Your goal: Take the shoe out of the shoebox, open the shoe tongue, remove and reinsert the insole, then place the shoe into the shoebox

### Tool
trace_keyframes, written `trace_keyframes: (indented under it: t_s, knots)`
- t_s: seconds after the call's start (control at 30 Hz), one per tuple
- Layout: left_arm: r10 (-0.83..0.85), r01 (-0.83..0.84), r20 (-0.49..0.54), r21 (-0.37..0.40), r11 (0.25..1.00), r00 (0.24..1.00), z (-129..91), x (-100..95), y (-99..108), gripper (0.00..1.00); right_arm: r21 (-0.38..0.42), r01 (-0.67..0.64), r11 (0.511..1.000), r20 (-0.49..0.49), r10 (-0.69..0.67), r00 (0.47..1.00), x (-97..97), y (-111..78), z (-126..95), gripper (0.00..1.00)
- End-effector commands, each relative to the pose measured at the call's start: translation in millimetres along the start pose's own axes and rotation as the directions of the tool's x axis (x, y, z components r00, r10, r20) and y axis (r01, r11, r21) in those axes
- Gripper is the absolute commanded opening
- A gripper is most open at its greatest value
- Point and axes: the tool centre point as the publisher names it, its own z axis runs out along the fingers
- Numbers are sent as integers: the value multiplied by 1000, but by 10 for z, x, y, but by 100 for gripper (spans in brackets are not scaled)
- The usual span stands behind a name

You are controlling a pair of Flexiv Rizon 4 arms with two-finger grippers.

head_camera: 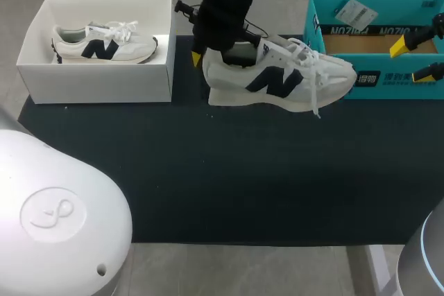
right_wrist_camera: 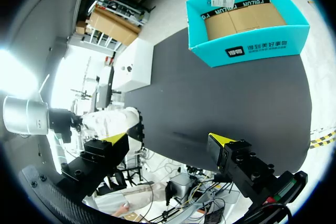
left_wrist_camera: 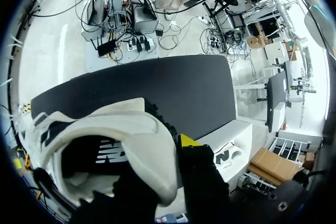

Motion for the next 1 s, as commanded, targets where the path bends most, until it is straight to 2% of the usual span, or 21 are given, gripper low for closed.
trace_keyframes:
  t_s: [0.03, 0.13, 0.73, 0.8, 1.0]
  knots:
    - [0, -1, -22, -24, 1000, 1000, 117, -132, -67, 0, 0, -2, 1000, 2, 2, 1000, -1, -1, 2, 100]
    - [-9, 9, 14, 22, 1000, 1000, 250, -148, -57, 0, 0, -2, 1000, 2, 2, 1000, -1, -1, 2, 100]
    - [-9, 9, 14, 22, 1000, 1000, 250, -148, -57, 0, 0, -2, 1000, 2, 2, 1000, -1, -1, 2, 100]
    - [18, -19, 59, 14, 1000, 998, 264, -164, -31, 0, 0, -2, 1000, 2, 2, 1000, -1, -1, 2, 100]
    - [22, -22, 62, -7, 1000, 998, 461, -155, 14, 0, 0, -2, 1000, 2, 2, 1000, -1, -1, 2, 100]
